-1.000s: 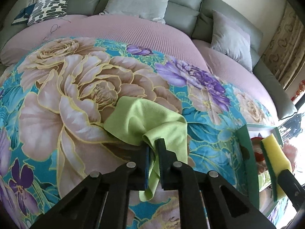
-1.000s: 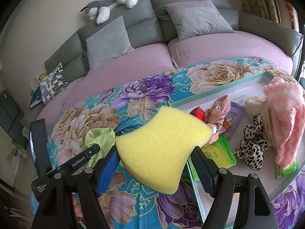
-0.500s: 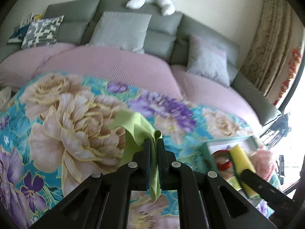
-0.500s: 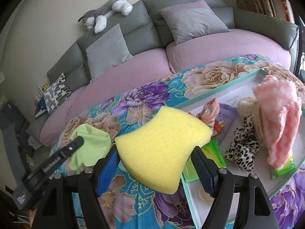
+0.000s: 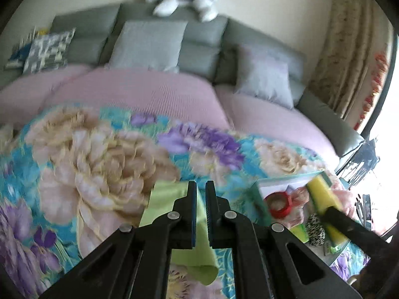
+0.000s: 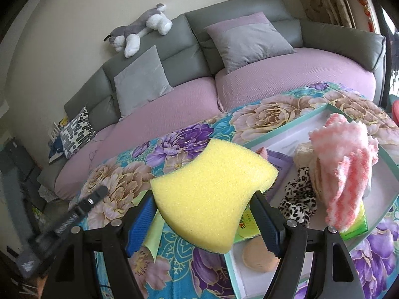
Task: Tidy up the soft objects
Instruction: 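Carry the green cloth and yellow sponge with both grippers over the tray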
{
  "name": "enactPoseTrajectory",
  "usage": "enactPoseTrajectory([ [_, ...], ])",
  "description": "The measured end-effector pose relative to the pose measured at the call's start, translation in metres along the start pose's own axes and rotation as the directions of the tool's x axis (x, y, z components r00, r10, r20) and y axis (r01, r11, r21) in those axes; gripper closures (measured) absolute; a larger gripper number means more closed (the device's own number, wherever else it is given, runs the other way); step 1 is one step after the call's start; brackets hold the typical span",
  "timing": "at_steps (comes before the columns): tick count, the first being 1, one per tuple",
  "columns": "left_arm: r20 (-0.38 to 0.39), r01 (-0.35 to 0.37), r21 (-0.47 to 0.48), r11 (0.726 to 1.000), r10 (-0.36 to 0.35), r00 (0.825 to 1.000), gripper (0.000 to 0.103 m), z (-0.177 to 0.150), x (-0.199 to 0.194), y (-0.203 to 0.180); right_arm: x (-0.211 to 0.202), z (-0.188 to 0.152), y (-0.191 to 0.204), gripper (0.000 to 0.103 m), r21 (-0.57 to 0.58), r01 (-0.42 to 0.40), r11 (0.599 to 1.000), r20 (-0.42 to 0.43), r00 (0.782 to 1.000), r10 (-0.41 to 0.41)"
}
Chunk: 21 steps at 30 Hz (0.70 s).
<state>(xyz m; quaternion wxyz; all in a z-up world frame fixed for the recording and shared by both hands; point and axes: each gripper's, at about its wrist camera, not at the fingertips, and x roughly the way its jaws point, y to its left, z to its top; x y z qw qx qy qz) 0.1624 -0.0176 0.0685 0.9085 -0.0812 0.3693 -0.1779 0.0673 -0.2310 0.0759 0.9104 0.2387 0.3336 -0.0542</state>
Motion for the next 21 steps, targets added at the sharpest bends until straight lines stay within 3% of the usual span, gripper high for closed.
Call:
enactPoseTrajectory([
  [7,-0.102,-0.024,-0.021,0.999,0.022,0.995,0.096,-0.015,0.026,0.008,0.006,-0.002,-0.005,0.025,-0.008,0.034,0.999,-0.032,0.999,-0.035],
  [8,-0.116,-0.027,-0.015,1.000,0.025,0.993,0.094,-0.017,0.029,0.007,0.007,-0.002,-0.006,0.025,-0.010,0.038,0.999,-0.033,0.999,-0.038],
  [12,-0.178,-0.039,0.000,0.999,0.039,0.983,0.066,-0.024,0.047,0.005,0.007,-0.001,-0.007,0.025,-0.011,0.040,0.999,-0.033,0.999,-0.041],
  [16,-0.213,-0.036,-0.002,0.999,0.035,0.976,0.062,-0.030,0.061,0.004,0.008,-0.002,-0.006,0.025,-0.015,0.042,0.999,-0.038,0.998,-0.042],
  [18,-0.225,-0.039,0.005,0.999,0.039,0.974,0.050,-0.030,0.064,0.003,0.008,-0.002,-0.006,0.025,-0.014,0.042,0.999,-0.038,0.998,-0.043],
  [21,-0.251,-0.052,0.034,0.998,0.059,0.966,0.048,-0.035,0.071,-0.001,0.008,-0.001,-0.007,0.025,-0.011,0.044,0.999,-0.037,0.998,-0.044],
])
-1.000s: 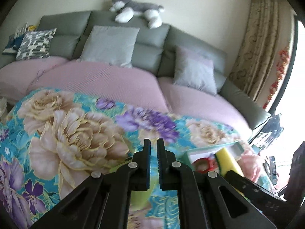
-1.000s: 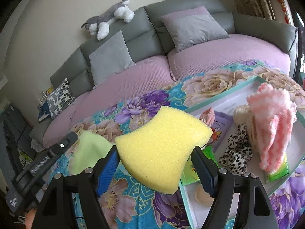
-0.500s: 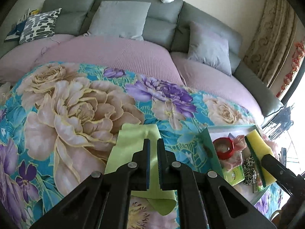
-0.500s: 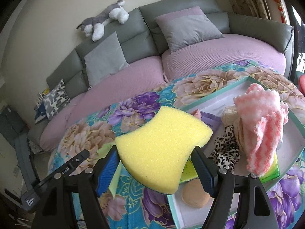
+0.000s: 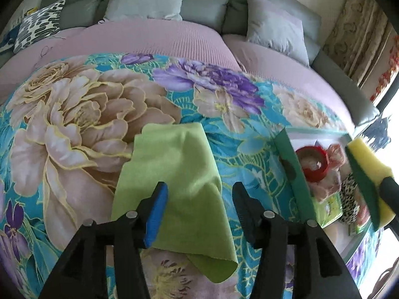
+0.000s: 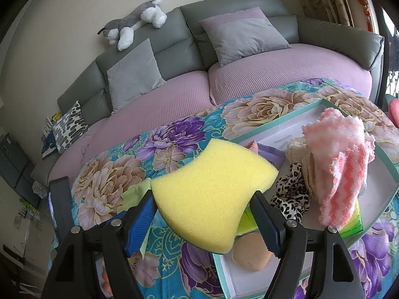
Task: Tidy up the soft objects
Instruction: 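Carry the green cloth and yellow sponge with both grippers over the tray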
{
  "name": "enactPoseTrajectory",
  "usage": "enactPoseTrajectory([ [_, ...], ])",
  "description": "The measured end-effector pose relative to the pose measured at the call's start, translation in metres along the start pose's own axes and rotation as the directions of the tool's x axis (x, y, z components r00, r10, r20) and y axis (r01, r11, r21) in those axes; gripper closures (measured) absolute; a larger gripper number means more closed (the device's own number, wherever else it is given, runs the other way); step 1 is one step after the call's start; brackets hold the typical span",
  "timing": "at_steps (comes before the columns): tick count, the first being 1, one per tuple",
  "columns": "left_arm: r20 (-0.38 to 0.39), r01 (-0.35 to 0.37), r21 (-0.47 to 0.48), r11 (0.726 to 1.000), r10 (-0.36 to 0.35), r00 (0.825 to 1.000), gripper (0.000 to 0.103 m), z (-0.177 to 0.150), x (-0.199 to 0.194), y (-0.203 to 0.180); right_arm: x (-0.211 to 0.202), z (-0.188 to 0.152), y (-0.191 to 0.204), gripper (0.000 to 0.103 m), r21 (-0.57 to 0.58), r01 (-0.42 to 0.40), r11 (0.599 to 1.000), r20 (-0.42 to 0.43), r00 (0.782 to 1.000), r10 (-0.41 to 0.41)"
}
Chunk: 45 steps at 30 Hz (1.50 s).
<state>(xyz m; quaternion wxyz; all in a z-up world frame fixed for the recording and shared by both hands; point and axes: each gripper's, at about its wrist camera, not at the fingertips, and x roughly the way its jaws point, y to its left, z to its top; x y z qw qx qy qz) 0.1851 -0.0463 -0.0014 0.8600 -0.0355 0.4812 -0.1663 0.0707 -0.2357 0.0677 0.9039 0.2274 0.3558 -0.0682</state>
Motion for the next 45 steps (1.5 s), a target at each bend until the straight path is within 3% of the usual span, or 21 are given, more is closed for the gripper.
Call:
enactPoseTrajectory([
  [11,-0.046,-0.135,0.180,0.974,0.146,0.988,0.046,-0.011,0.017,-0.023,0.000,0.001,-0.004,0.025,0.012,0.002,1.000,-0.004,1.000,-0.002],
  [17,-0.055,-0.155,0.170,0.973,0.167,0.984,0.047,-0.013,0.017,-0.015,0.000,0.001,-0.006,0.025,0.020,0.004,1.000,-0.003,1.000,-0.004],
  [19,-0.058,-0.158,0.173,0.972,0.170,0.984,0.051,-0.013,0.017,-0.015,0.000,0.001,-0.006,0.025,0.021,0.005,1.000,-0.003,1.000,-0.005],
  [24,-0.052,-0.158,0.134,0.978,0.166,0.985,0.081,-0.011,0.014,-0.007,0.000,0.001,-0.007,0.025,0.021,0.006,1.000,-0.003,1.000,-0.006],
  [25,-0.051,-0.156,0.124,0.980,0.163,0.985,0.083,-0.010,0.014,-0.005,0.000,0.001,-0.006,0.025,0.022,0.005,1.000,-0.003,1.000,-0.005],
  [32,-0.016,-0.073,0.020,0.997,0.073,0.997,0.095,-0.004,0.005,0.010,0.001,0.002,-0.007,0.025,0.020,0.004,1.000,-0.007,1.000,-0.004],
  [35,0.046,-0.024,0.003,1.000,0.023,0.999,0.096,0.001,-0.015,0.009,-0.002,0.002,-0.007,0.025,0.021,0.001,1.000,0.000,1.000,-0.001],
  [40,0.182,0.081,0.047,0.996,-0.088,0.979,0.096,0.011,-0.062,-0.012,-0.014,0.006,-0.010,0.025,0.014,-0.001,1.000,0.034,0.999,0.001],
  [45,0.235,0.178,0.112,0.978,-0.200,0.951,0.095,0.015,-0.082,-0.039,-0.022,0.011,-0.030,0.025,0.026,0.044,0.999,0.057,0.997,-0.046],
])
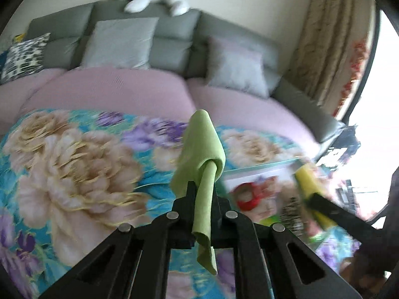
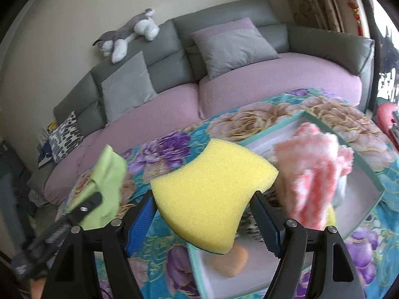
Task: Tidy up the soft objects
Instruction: 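Carry the green cloth and yellow sponge with both grippers over the tray, then open both grippers to drop the green cloth and sponge into the tray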
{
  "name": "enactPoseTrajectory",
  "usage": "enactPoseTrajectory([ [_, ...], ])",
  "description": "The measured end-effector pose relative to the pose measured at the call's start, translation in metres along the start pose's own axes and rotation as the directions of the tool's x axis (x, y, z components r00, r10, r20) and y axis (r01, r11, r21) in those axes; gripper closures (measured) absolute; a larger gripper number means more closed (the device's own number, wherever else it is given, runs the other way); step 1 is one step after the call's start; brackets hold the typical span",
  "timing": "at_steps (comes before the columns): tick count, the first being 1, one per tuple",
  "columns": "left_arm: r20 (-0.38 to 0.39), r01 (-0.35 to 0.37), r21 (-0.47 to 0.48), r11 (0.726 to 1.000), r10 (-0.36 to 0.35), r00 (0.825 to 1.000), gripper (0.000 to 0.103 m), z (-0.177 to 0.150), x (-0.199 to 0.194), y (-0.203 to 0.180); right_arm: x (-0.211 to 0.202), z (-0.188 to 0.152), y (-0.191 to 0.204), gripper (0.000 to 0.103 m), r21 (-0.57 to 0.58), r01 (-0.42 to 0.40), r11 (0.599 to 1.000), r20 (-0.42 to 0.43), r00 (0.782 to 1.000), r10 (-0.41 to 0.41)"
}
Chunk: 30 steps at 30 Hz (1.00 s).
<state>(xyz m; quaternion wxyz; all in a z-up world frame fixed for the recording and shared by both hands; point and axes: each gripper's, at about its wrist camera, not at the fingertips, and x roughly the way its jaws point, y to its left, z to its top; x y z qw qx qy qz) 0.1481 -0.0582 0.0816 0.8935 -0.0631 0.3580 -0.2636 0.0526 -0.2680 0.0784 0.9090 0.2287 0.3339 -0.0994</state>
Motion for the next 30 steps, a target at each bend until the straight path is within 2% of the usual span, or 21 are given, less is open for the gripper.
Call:
enactPoseTrajectory([
  [2,0.001,0.052,0.025,0.998,-0.052,0.999,0.095,0.000,0.004,-0.015,0.001,0.001,-0.012,0.025,0.021,0.027,0.999,-0.009,1.000,-0.026],
  [5,-0.018,0.090,0.048,0.995,-0.089,0.996,0.095,-0.002,0.011,-0.032,0.000,0.004,-0.032,0.025,0.048,0.060,0.997,-0.008,0.998,-0.060],
  [15,-0.127,0.196,0.151,0.969,-0.177,0.976,0.095,-0.026,0.044,-0.094,-0.009,0.010,-0.056,0.024,0.022,0.111,0.994,0.004,0.994,-0.111],
  [30,-0.280,0.211,0.180,0.961,-0.156,0.947,0.093,-0.049,0.080,-0.114,0.001,0.006,-0.074,0.023,0.018,0.156,0.988,-0.057,0.986,-0.155],
])
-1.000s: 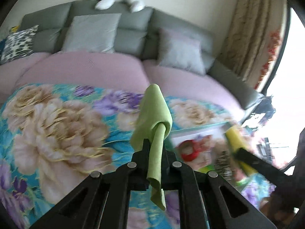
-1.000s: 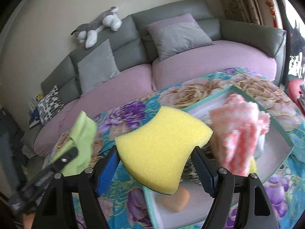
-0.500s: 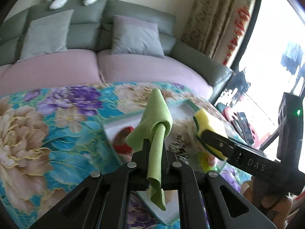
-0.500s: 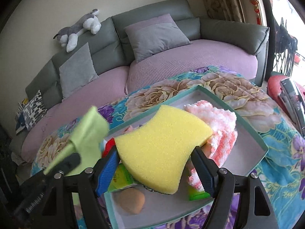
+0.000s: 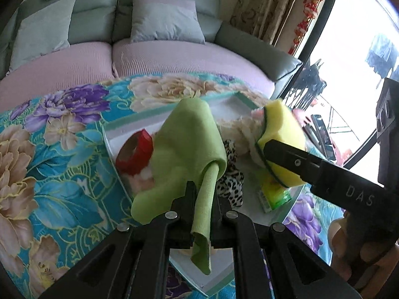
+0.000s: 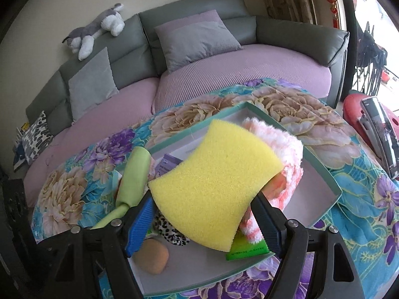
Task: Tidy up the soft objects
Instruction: 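Open both grippers to drop the green cloth and sponge into the tray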
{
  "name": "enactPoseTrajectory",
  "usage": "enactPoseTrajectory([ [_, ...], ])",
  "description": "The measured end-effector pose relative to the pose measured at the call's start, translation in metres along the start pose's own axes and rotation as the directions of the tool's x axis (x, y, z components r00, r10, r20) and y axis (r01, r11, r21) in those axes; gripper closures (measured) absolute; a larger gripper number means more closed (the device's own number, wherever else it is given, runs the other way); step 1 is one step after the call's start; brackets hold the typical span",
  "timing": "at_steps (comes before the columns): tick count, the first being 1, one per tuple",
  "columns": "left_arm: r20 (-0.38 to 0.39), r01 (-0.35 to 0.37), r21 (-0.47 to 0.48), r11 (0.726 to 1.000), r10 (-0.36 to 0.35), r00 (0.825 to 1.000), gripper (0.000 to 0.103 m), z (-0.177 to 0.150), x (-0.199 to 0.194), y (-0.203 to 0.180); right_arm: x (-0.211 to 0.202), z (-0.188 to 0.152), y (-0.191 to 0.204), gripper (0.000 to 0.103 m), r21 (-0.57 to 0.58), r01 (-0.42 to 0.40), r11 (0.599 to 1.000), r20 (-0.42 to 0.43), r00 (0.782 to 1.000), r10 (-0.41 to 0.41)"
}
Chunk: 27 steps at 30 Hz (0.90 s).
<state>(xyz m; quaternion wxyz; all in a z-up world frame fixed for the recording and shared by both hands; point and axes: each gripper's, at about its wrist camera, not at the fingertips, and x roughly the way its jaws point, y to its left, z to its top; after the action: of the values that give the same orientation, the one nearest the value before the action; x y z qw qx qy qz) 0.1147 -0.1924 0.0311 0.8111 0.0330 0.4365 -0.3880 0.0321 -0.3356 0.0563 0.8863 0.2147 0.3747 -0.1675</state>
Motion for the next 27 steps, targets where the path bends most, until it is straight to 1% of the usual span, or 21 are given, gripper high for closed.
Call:
enactPoseTrajectory([
  [1,-0.008,-0.003,0.000,1.000,0.003,1.000,0.092,0.000,0.001,0.000,0.001,0.000,-0.001,0.023,0.001,0.001,1.000,-0.004,1.000,-0.001],
  [2,-0.014,-0.004,0.003,1.000,0.004,1.000,0.086,0.000,0.001,0.000,0.002,-0.001,-0.001,0.023,0.002,0.002,1.000,-0.009,1.000,-0.002],
  [3,-0.020,-0.005,0.012,1.000,0.005,1.000,0.076,-0.001,0.001,-0.001,0.003,-0.001,-0.002,0.023,0.003,0.002,1.000,-0.014,1.000,-0.002],
  [4,-0.019,-0.011,0.019,1.000,0.011,1.000,0.070,-0.002,-0.001,-0.003,0.004,-0.002,-0.003,0.023,0.003,0.004,1.000,-0.020,1.000,-0.004],
  [5,-0.019,-0.015,0.023,1.000,0.015,1.000,0.060,-0.003,-0.002,-0.004,0.005,-0.003,-0.003,0.023,-0.001,0.007,1.000,-0.028,1.000,-0.007],
  [6,-0.022,-0.015,0.028,1.000,0.016,1.000,0.054,-0.004,-0.002,-0.006,0.007,-0.004,-0.002,0.023,-0.008,0.010,1.000,-0.036,0.999,-0.010],
  [10,-0.034,-0.028,0.061,0.998,0.031,0.999,0.051,-0.012,-0.010,-0.013,0.008,-0.007,-0.001,0.022,-0.024,0.020,1.000,-0.054,0.998,-0.021],
  [12,-0.038,-0.040,0.072,0.997,0.043,0.998,0.046,-0.016,-0.015,-0.014,0.007,-0.009,0.000,0.018,-0.030,0.025,0.999,-0.062,0.998,-0.027],
  [14,-0.033,-0.068,0.062,0.996,0.070,0.997,0.042,-0.021,-0.024,-0.011,0.005,-0.011,-0.001,0.009,-0.030,0.029,0.999,-0.063,0.998,-0.030],
  [18,-0.010,-0.110,0.015,0.994,0.110,0.994,0.038,-0.032,-0.042,0.002,0.000,-0.017,-0.002,0.008,-0.018,0.013,1.000,-0.069,0.998,-0.014],
  [19,0.006,-0.130,-0.014,0.991,0.130,0.992,0.037,-0.036,-0.049,0.009,-0.002,-0.019,-0.001,0.006,-0.020,0.013,1.000,-0.069,0.998,-0.015],
  [21,0.025,-0.160,-0.055,0.986,0.162,0.987,0.027,-0.040,-0.057,0.017,-0.005,-0.024,0.001,0.004,-0.027,0.016,1.000,-0.070,0.997,-0.017],
  [22,0.034,-0.180,-0.076,0.981,0.183,0.983,0.025,-0.041,-0.062,0.022,-0.007,-0.026,0.003,0.004,-0.035,0.013,0.999,-0.072,0.997,-0.016],
  [24,0.052,-0.222,-0.109,0.969,0.229,0.972,0.023,-0.047,-0.071,0.029,-0.012,-0.033,0.009,0.003,-0.057,0.003,0.998,-0.072,0.997,-0.008],
  [25,0.058,-0.248,-0.122,0.961,0.257,0.965,0.021,-0.050,-0.076,0.033,-0.014,-0.035,0.011,0.000,-0.068,0.000,0.998,-0.072,0.997,-0.005],
  [27,0.063,-0.287,-0.139,0.948,0.298,0.953,0.013,-0.056,-0.081,0.037,-0.019,-0.042,0.018,0.000,-0.096,-0.002,0.995,-0.069,0.998,-0.005],
])
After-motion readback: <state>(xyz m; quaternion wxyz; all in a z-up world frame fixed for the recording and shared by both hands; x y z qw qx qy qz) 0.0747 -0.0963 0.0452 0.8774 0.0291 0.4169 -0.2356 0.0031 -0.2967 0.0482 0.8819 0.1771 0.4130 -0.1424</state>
